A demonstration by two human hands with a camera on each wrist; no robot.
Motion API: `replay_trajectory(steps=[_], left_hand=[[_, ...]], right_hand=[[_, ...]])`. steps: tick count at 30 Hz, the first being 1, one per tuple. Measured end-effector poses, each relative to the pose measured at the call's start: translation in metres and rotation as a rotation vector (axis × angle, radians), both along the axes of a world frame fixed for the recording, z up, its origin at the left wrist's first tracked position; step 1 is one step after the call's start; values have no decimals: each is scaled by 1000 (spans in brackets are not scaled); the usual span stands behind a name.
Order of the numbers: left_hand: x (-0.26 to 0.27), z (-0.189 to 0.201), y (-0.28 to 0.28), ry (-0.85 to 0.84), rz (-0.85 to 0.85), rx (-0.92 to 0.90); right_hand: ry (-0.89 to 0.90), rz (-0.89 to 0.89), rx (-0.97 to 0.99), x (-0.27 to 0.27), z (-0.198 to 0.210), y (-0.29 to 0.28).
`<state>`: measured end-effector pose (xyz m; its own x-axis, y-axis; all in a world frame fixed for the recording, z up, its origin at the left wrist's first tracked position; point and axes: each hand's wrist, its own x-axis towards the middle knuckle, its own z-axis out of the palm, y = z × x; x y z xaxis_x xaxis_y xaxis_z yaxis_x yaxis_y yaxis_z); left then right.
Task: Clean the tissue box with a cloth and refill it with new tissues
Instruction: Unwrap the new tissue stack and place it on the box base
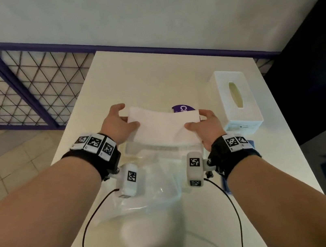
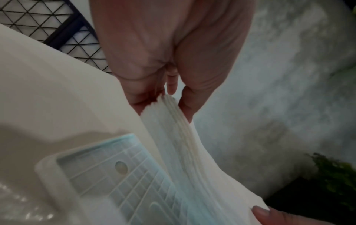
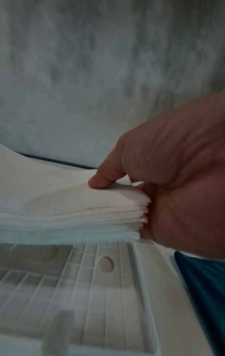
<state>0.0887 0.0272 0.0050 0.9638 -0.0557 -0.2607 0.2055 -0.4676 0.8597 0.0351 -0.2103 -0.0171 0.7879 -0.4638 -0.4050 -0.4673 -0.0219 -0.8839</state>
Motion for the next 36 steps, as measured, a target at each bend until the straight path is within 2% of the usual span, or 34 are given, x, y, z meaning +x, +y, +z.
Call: replay_trajectory(steps=[4,9,13,21,23,25,27,30,31,34,36], left_hand=[[7,-24,-8,51,-5,54],[7,-39,-7,148,-114,324],[6,-44,-7,126,-152,408],[11,-39,-18,136,-214,450],[10,-32,-17,99,-234,452],[3,-20,-12,3,-252,453],[-12,-6,-4,-67,-326,422],[-43,3,10,45,-580,499],[-53,1,13,96,-642,574],[-76,-12,20,153,-675,784],[-87,-21,25,136,-636,824]], right_hand=[[74,19,-60,3,-23,-5],[221,95,-204,-3,-35,-9],[244,160,-233,-4,-40,-11],[249,193,-301,13,-18,-23],[234,205,-380,13,-6,-21],[138,231,-468,6,6,-13],[28,387,-489,-7,17,2],[120,965,-585,-28,19,32],[168,1083,-623,-32,15,40],[230,1183,-737,-40,1,58],[285,1210,-826,-43,-7,65]])
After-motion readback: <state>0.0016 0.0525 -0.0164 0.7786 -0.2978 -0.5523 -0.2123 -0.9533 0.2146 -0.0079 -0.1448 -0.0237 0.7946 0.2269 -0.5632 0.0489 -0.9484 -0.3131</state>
